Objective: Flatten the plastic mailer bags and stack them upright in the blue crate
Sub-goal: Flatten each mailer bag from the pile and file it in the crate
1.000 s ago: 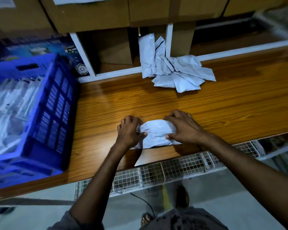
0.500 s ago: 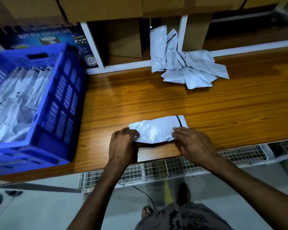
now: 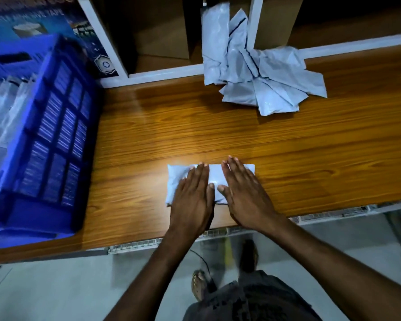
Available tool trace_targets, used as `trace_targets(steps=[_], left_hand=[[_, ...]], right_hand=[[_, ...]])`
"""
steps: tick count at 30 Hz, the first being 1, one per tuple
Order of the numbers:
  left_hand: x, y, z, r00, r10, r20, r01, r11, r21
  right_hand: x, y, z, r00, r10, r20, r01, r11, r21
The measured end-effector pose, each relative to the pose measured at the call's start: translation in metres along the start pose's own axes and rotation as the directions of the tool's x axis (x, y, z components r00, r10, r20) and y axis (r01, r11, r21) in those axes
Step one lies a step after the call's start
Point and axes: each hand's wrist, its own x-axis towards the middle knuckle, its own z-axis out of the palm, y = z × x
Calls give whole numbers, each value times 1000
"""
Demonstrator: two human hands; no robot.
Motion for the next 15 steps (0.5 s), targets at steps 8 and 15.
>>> trace_targets(steps=[8, 15], left_hand=[[-16, -8, -1, 994, -103, 21, 100, 989, 107], [-25, -29, -18, 984, -144, 109, 138, 989, 57]], right_hand=[[-1, 20, -2, 994, -55, 93, 58, 998, -21], [-11, 40, -14, 978, -51, 201, 83, 985, -154]])
